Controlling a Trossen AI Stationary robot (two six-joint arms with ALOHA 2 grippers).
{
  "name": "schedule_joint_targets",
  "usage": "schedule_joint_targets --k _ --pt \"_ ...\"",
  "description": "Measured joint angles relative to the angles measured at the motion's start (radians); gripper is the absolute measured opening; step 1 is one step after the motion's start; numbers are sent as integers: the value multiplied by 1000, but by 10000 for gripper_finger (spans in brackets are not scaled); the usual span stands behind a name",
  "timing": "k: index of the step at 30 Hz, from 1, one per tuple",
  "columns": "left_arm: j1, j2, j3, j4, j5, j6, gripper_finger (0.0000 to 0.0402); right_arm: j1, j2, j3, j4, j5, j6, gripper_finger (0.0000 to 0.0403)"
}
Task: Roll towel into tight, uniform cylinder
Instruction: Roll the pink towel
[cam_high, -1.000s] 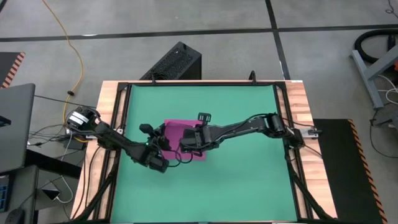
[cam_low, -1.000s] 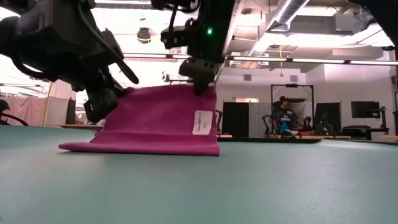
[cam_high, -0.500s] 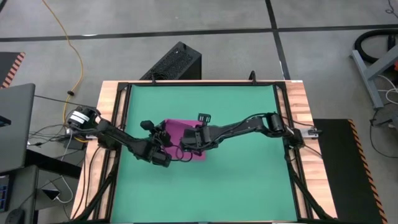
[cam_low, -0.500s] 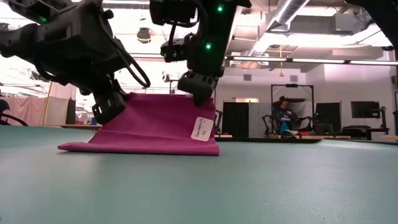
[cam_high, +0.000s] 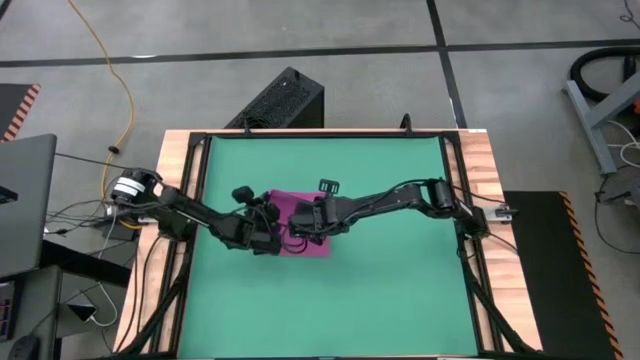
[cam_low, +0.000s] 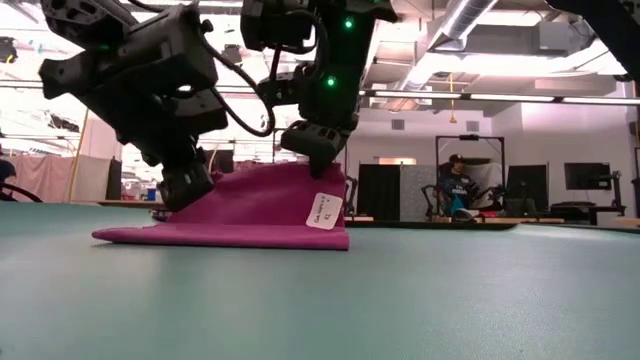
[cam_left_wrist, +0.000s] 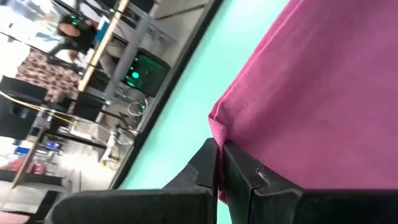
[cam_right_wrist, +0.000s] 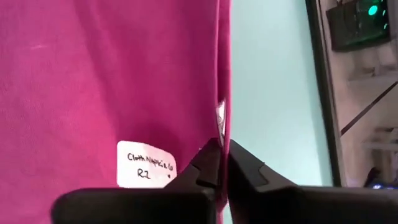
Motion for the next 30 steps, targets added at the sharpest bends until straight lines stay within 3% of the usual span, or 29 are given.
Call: schedule_joint_targets --k 11,14,22,25,30 --pt "47 0 0 3 5 1 0 -42 0 0 0 -29 25 98" --pt "68 0 0 8 50 16 0 -50 0 0 1 -47 27 106" --pt "115 0 0 14 152 32 5 -25 0 0 128 -192 -86 108" --pt "131 0 0 15 198 49 26 -29 -1 0 132 -249 -64 107" --pt "161 0 0 16 315 95 89 -37 -1 -46 141 -256 -37 107"
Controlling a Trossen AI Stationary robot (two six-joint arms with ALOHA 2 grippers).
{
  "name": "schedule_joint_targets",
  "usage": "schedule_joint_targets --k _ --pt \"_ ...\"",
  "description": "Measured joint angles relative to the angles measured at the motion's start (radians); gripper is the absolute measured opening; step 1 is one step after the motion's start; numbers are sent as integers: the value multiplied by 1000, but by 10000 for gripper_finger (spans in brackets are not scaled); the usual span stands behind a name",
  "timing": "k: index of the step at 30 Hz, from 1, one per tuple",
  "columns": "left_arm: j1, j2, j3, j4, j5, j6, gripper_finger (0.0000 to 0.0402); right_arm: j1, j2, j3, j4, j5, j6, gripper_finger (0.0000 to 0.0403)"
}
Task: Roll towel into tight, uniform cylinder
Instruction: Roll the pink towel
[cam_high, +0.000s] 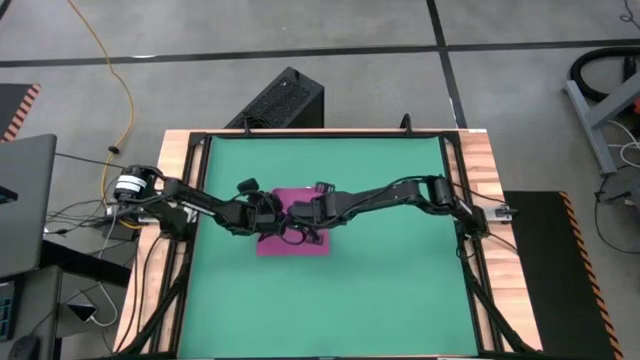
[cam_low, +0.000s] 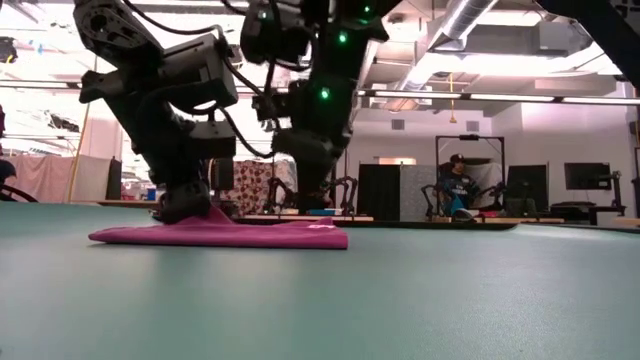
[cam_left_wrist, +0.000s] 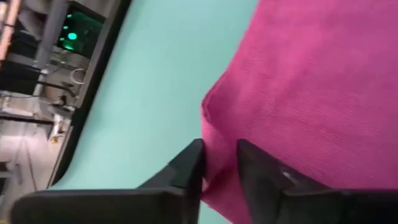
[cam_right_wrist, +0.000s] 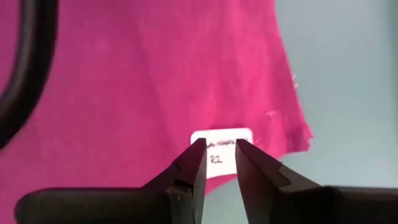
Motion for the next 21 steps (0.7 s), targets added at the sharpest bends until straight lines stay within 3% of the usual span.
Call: schedule_joint_targets --k 3,9,14,17,21 --pt "6 0 0 3 19 31 133 9 0 -20 9 1 3 107" --pt "6 -15 0 4 -83 133 198 69 -11 -33 41 85 -47 107" --pt "18 -31 0 4 -76 151 214 86 -13 -33 41 83 -48 107" --pt "17 -34 0 8 -129 161 214 106 -13 -33 50 84 -47 107" --pt "-45 -127 0 18 -111 165 215 154 -41 -31 42 85 -53 107"
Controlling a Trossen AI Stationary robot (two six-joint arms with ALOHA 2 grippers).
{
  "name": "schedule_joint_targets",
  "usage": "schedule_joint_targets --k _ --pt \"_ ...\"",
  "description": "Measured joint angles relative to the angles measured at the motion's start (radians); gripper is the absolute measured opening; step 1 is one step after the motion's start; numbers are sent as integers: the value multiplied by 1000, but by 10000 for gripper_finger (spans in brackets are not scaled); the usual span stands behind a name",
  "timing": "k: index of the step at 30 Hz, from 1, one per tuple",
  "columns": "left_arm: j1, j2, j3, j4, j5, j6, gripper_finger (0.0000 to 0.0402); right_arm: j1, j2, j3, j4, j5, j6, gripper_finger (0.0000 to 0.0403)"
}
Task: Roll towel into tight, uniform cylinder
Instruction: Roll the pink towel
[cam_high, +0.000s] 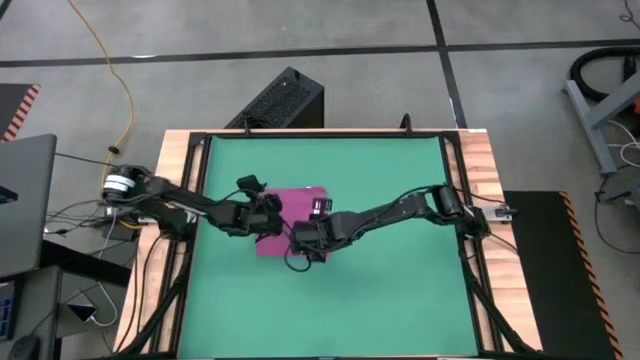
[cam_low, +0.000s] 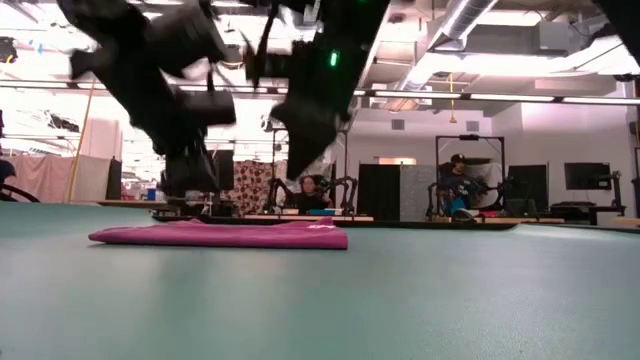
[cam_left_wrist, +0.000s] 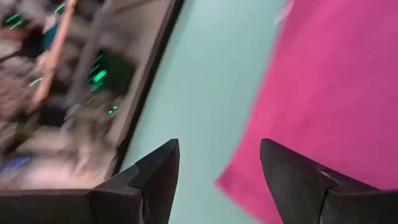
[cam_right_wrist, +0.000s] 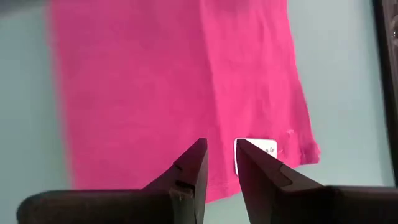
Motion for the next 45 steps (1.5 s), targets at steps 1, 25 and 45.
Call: schedule_joint_targets --k 1,25,45 --pt "-28 -39 0 -2 25 14 215 17 -17 0 -3 3 -2 107" --pt "-699 -153 75 66 269 -13 215 322 -278 -399 325 -49 64 107" --pt "-780 -648 76 -72 220 -21 215 279 -517 -704 684 7 -16 107"
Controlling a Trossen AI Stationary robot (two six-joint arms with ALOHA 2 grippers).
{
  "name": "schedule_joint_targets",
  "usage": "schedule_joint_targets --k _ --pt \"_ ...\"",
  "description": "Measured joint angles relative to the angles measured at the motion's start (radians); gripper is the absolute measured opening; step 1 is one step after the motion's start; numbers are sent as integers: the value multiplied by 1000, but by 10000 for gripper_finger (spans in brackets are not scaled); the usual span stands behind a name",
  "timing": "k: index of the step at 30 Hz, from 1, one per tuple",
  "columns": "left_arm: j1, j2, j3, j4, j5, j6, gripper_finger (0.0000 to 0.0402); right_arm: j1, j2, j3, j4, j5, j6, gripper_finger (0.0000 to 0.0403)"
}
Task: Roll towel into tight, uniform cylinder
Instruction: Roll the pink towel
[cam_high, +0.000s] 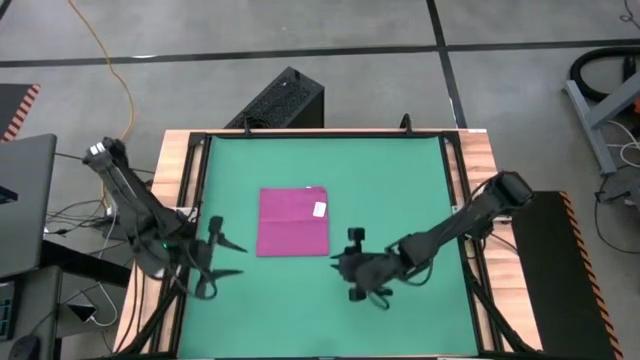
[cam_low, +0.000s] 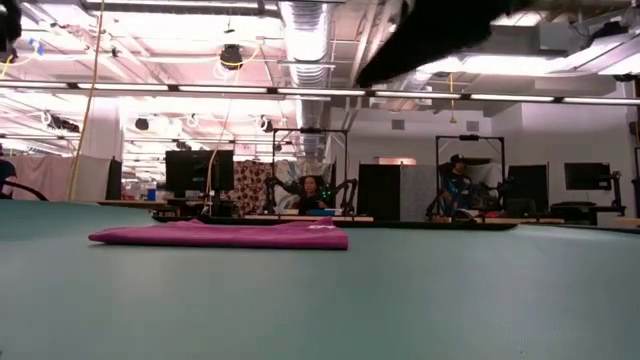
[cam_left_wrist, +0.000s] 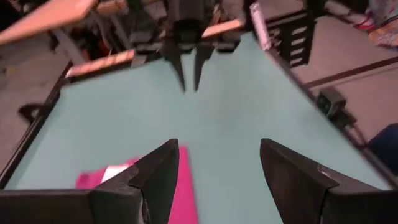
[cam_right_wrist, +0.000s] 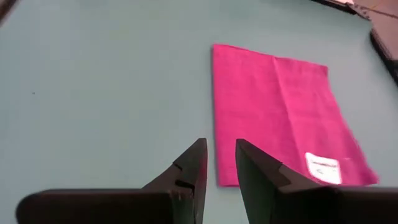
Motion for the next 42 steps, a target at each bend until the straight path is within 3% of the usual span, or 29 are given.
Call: schedule_joint_targets --k 3,9,15,18,25,42 --pt "26 -24 -13 -116 6 -71 215 -47 -25 -131 188 -38 -1 107" --pt "32 58 -134 -49 20 -95 215 -117 74 -189 404 -192 -20 107" --pt "32 155 -259 107 -6 -138 215 -142 194 -175 443 -198 -52 126" --pt "32 189 -297 206 -39 -105 215 -152 228 -141 451 -197 -86 159" --pt "46 320 -349 247 -24 -111 215 -164 247 -96 451 -196 -145 234" --pt "113 562 -358 375 -30 -29 215 -219 260 -97 381 -195 -137 234"
